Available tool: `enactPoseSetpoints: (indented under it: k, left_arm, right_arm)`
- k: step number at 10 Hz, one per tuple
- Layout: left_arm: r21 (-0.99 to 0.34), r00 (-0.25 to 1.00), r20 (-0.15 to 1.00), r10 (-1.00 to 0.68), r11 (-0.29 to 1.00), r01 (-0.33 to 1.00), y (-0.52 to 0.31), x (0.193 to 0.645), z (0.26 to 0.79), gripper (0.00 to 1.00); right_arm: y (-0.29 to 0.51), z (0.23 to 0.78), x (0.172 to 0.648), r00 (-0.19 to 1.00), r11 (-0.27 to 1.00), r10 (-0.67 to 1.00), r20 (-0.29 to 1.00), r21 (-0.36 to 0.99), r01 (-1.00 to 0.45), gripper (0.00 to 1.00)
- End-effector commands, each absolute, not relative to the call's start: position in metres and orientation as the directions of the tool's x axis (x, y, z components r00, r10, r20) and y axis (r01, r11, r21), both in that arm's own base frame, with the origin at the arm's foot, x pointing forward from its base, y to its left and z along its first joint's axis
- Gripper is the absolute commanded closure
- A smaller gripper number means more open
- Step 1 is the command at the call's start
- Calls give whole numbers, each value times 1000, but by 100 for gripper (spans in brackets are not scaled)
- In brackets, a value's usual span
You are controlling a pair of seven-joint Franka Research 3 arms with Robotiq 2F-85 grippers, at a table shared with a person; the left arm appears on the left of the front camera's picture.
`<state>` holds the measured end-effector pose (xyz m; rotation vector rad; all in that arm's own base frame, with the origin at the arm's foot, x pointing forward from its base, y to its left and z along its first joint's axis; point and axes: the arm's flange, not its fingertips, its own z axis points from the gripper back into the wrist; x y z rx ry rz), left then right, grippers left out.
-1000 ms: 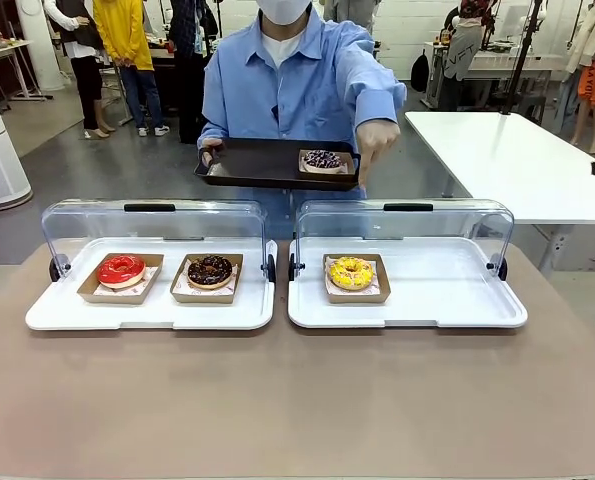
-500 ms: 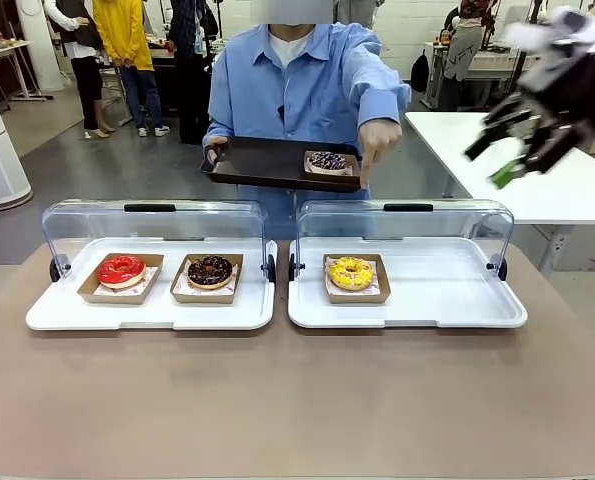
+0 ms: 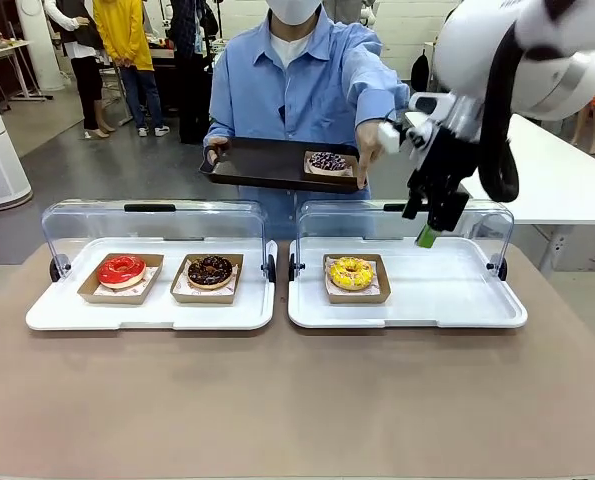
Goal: Provide the desired donut to the person.
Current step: Pick up and lift the Paper togo box containing the Donut pointed at by the person.
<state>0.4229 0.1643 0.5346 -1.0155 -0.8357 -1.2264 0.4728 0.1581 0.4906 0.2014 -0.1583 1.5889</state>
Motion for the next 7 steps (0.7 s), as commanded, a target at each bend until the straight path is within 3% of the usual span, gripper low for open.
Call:
enactPoseSetpoints:
  k: [1, 2, 3, 7]
  left_arm:
    - [-160, 162, 926, -341, 35, 987, 165, 421, 536, 0]
    - [-160, 162, 926, -341, 35, 987, 165, 421, 536, 0]
    - [-160, 162, 926, -341, 35, 987, 165, 421, 536, 0]
    - [-160, 162, 926, -341, 35, 987, 165, 421, 536, 0]
  right_arm:
    - [154, 493, 464, 16, 12, 978, 208, 18, -1000, 0]
    - [149, 493, 462, 13, 0, 963, 270, 51, -999, 0]
    - [159, 486, 470, -11, -18, 977, 214, 34, -999, 0]
    - [159, 486, 470, -11, -18, 977, 214, 34, -999, 0]
